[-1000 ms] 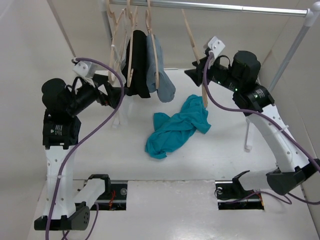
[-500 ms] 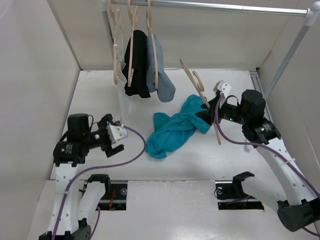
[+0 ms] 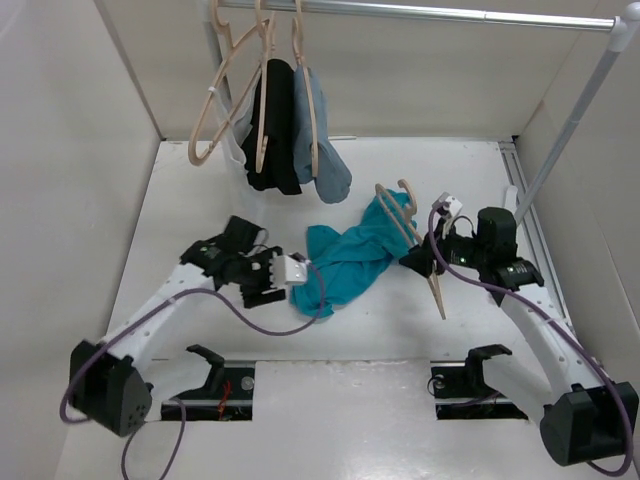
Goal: Place the t-shirt on the hanger
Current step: Grab a hanger with the right arm, then place tshirt on hanger
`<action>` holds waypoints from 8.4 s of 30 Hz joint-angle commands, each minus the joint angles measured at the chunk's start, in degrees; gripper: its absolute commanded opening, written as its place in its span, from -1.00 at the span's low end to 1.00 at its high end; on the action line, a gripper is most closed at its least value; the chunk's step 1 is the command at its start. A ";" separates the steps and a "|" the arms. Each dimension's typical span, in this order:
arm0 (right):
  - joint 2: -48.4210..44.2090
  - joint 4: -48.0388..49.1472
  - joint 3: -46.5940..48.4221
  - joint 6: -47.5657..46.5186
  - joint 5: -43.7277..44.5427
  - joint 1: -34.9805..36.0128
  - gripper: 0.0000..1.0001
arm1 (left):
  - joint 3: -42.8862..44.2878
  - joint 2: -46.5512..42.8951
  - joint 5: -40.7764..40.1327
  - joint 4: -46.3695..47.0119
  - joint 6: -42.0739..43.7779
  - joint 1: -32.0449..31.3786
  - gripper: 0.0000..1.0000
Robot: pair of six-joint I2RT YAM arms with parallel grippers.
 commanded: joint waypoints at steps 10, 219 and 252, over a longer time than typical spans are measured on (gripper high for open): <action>1.45 6.82 -2.17 0.04 -17.29 -7.20 -1.00 | 12.65 11.90 10.26 35.98 -24.82 -21.18 0.23; -21.57 -8.13 -2.43 7.32 -7.46 -9.67 -1.00 | 56.05 61.30 -6.35 28.81 -45.47 -23.56 -1.00; -9.36 25.18 -8.67 21.91 0.53 -4.05 -1.00 | 61.66 52.42 7.72 20.55 -48.89 -23.56 -1.00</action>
